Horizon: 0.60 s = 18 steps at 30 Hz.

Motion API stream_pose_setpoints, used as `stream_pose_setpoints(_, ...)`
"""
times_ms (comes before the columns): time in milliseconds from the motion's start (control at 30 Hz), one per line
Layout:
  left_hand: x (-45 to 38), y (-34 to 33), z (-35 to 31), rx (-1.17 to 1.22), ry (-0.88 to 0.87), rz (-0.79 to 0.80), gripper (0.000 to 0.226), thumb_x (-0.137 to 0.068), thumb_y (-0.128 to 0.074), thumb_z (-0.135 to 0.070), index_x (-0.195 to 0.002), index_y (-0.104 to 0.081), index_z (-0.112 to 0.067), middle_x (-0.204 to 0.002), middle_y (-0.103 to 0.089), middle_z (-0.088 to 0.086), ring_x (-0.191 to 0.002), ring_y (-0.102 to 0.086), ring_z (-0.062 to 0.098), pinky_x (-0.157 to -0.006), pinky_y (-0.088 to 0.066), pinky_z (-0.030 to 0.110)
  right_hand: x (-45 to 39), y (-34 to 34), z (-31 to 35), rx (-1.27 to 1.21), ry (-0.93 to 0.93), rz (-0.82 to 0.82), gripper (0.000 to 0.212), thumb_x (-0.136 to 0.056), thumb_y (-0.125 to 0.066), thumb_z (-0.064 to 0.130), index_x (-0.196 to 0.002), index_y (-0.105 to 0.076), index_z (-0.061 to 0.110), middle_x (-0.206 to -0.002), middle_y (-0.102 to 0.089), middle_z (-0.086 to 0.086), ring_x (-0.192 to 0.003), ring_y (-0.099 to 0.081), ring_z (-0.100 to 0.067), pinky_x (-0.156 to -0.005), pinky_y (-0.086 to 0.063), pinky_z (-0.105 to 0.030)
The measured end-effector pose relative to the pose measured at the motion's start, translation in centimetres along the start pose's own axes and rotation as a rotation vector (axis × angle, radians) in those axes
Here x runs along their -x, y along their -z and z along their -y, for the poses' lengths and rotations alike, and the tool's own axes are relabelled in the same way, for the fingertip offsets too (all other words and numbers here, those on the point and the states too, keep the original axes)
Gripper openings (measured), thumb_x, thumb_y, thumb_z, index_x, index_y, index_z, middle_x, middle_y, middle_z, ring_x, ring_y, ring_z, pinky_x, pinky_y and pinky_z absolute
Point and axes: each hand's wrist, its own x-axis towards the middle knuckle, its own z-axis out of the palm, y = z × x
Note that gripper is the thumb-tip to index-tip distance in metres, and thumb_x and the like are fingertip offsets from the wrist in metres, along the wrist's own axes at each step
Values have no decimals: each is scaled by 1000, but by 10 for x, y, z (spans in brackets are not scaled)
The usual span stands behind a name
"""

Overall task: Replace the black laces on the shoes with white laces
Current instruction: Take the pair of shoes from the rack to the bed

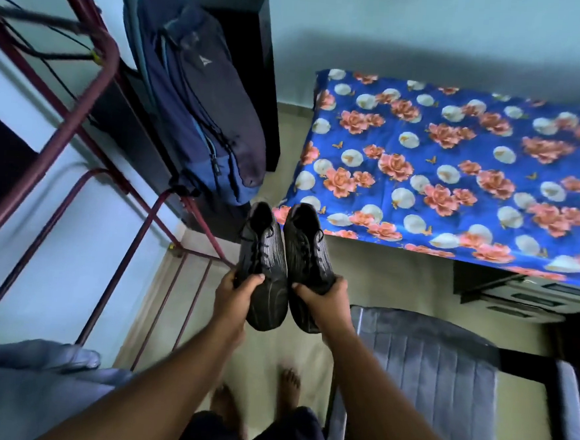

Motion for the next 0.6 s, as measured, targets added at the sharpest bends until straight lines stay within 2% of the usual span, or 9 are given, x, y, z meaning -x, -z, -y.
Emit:
stream_pose_setpoints(67, 8, -13, -14, -11, -30, 39, 31, -84, -77, -17, -114, -72, -17, -104, -77, 7, -93, -74, 25, -80, -59, 36, 2, 14, 13, -2, 20, -22, 76, -54, -91, 49, -110, -47, 23, -105, -66, 6, -100, -66, -17, -92, -55, -43)
stream_pose_setpoints(133, 11, -31, -31, -15, -60, 86, 36, -80, -78, -22, -115, -72, -16, -105, -77, 8, -94, -74, 26, -81, -59, 37, 1, 31, 32, -14, 43, -46, 70, -61, -93, 40, -109, -47, 19, -103, -65, 6, -100, -66, -18, -88, -54, -38)
stream_pose_setpoints(267, 3, -68, -66, -27, -111, 127, 33, -78, -79, -26, -111, -73, -23, -99, -78, 0, -91, -74, 20, -80, -60, 36, -16, 58, 68, -16, 95, -81, 66, -69, -92, 33, -112, -45, 14, -101, -60, 4, -93, -59, -17, -81, -43, -28)
stream_pose_setpoints(400, -13, -107, -104, 0, -155, 166, 21, -86, -75, -12, -105, -73, -20, -91, -78, 0, -82, -74, 17, -70, -57, 30, -43, 77, 102, -56, 142, -115, 66, -67, -92, 34, -113, -48, 16, -102, -64, 7, -94, -63, -15, -81, -46, -29)
stream_pose_setpoints(533, -43, -149, -141, -5, -156, 216, 24, -84, -76, -16, -108, -73, -16, -95, -78, 8, -85, -75, 28, -75, -59, 39, -80, 94, 143, -67, 167, -145, 63, -70, -91, 35, -112, -47, 19, -99, -61, 9, -88, -60, -10, -76, -45, -28)
stream_pose_setpoints(600, -62, -169, -157, -12, -136, 239, 27, -80, -77, -24, -106, -73, -20, -93, -78, 10, -81, -74, 31, -70, -59, 44, -103, 99, 162, -81, 180, -170, 64, -69, -91, 36, -112, -47, 20, -100, -62, 10, -93, -62, -15, -80, -47, -30)
